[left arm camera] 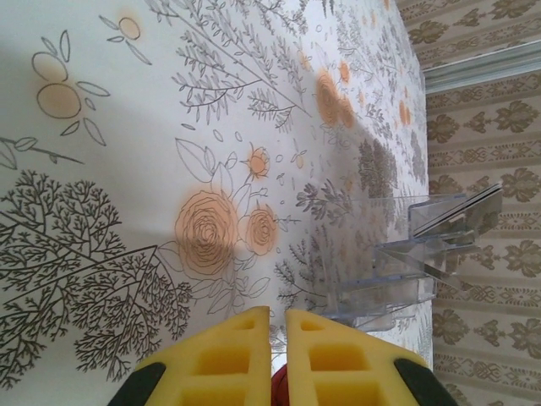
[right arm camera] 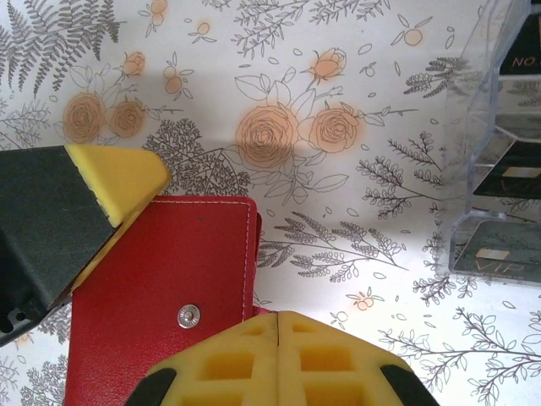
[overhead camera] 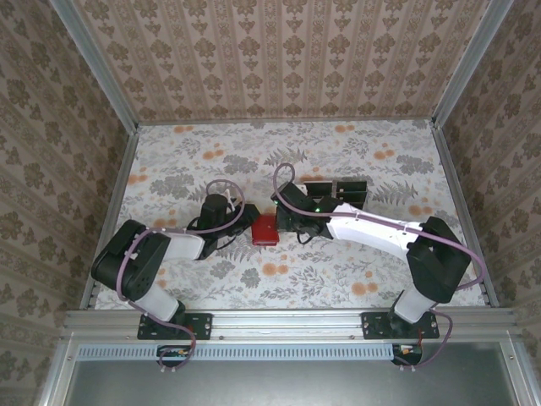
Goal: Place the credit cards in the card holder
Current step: Open the button on the card holder, then open the card holder at the center of the table.
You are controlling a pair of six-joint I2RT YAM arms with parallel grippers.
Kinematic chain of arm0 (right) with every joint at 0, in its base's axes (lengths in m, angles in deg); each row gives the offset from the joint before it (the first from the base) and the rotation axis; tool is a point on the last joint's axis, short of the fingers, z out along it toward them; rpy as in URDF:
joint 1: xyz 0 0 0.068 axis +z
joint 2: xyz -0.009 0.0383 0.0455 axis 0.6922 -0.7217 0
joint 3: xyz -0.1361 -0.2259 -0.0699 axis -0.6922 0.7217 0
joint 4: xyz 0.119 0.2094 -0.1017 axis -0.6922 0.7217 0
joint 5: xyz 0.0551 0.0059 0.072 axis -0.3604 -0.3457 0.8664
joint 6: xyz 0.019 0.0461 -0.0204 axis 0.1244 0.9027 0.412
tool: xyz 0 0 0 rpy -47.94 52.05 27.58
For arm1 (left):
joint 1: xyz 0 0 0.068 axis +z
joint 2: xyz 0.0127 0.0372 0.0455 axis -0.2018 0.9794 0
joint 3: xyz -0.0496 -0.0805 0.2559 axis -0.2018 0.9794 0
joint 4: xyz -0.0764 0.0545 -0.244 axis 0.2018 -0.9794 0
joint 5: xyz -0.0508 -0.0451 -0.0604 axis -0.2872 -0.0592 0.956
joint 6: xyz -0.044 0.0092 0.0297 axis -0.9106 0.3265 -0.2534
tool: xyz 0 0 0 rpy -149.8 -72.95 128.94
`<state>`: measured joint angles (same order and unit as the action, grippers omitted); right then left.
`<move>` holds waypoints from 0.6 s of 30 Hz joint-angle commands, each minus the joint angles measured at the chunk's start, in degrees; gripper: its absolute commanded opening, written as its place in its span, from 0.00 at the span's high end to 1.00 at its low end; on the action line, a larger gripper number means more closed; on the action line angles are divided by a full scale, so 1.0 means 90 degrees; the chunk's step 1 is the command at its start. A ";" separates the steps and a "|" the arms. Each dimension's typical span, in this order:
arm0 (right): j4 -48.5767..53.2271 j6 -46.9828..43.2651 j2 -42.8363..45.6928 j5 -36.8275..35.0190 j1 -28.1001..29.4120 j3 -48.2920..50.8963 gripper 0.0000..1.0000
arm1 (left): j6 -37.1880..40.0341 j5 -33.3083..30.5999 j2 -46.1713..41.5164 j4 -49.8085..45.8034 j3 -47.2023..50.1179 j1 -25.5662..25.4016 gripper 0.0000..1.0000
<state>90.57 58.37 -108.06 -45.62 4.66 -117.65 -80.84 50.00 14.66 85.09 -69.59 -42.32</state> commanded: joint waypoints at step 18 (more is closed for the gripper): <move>-0.1045 -0.0219 0.1026 0.1146 -0.0017 0.0967 1.00 | 0.1918 -0.0735 -0.1681 -0.3163 -0.0233 -0.0195 0.21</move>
<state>83.40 57.00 -100.85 -36.53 4.66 -110.29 -69.32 45.57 1.70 65.79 -68.54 -42.80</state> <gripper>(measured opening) 0.043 0.785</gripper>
